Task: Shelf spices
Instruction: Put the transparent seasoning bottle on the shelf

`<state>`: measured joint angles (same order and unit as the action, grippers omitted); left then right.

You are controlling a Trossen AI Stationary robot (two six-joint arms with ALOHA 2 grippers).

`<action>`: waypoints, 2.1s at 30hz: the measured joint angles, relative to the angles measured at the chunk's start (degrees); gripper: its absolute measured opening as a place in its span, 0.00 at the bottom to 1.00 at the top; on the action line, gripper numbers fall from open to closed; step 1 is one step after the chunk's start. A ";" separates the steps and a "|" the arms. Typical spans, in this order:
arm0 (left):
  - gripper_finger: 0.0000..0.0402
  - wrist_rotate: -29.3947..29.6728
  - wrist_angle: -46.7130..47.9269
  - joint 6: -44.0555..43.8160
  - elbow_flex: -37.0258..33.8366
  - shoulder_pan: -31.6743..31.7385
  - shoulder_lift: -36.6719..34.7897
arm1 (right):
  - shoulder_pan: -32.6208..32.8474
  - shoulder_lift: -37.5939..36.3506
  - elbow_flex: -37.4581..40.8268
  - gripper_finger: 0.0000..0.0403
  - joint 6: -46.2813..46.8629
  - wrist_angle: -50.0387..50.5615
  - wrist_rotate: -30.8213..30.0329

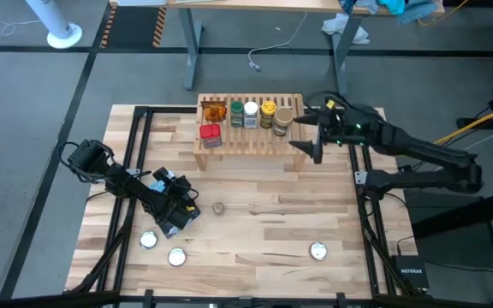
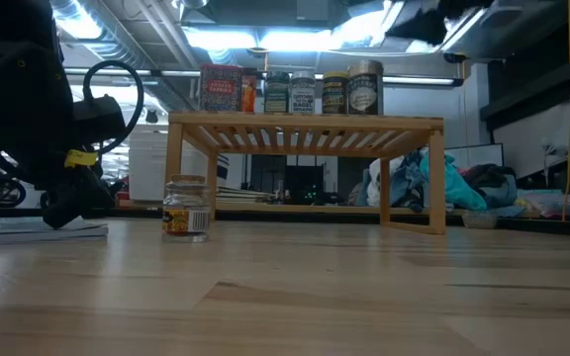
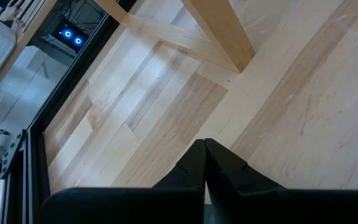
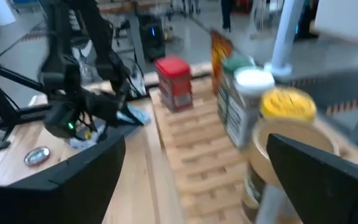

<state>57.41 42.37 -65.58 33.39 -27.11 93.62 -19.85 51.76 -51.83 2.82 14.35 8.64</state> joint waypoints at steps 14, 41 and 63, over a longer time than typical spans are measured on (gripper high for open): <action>0.00 0.02 0.00 0.00 0.00 -0.02 0.00 | 26.10 -0.04 0.01 0.99 -1.67 -0.77 -21.03; 0.00 -0.02 -5.29 0.02 0.02 0.15 0.02 | 48.43 15.55 0.02 0.99 1.37 -19.17 -45.65; 0.00 -3.73 -10.54 16.54 7.50 5.67 -0.46 | 48.39 15.12 0.02 0.99 -0.10 -14.91 -46.81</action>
<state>53.67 31.83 -49.04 40.89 -21.44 93.16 28.53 66.87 -51.81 2.72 -0.56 -38.17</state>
